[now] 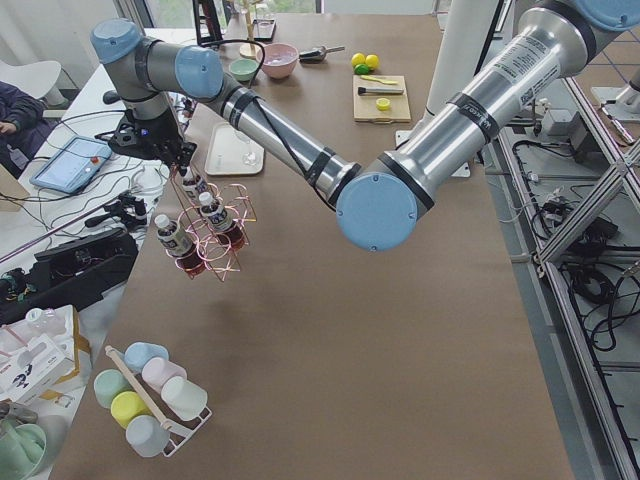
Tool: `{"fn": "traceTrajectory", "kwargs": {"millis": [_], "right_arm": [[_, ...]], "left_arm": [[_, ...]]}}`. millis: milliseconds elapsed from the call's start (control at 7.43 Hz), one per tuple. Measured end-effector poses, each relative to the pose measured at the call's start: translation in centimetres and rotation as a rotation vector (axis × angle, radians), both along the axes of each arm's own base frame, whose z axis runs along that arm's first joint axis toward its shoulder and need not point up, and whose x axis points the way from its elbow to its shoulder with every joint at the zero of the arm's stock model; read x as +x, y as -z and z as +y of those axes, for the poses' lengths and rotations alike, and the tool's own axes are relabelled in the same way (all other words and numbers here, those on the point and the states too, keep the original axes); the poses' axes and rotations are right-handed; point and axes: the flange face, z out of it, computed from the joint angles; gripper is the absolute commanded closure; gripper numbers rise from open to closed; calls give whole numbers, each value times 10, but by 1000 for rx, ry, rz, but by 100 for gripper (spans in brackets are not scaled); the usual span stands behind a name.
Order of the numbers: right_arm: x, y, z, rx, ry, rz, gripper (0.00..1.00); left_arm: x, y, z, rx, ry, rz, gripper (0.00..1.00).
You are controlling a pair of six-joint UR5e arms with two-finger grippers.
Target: Take tea from basket to plate
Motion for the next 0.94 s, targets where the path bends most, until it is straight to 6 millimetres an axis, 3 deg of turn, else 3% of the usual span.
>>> {"fn": "traceTrajectory", "kwargs": {"millis": [269, 538, 808, 942], "right_arm": [[0, -1, 1, -2, 0, 1, 0], [0, -1, 1, -3, 0, 1, 0], [0, -1, 1, -3, 0, 1, 0], [0, -2, 1, -4, 0, 0, 0]], "left_arm": [[-7, 60, 41, 8, 17, 42, 100], [9, 107, 79, 27, 15, 143, 100], [67, 156, 128, 30, -11, 194, 100], [84, 167, 147, 31, -10, 214, 100]]}}
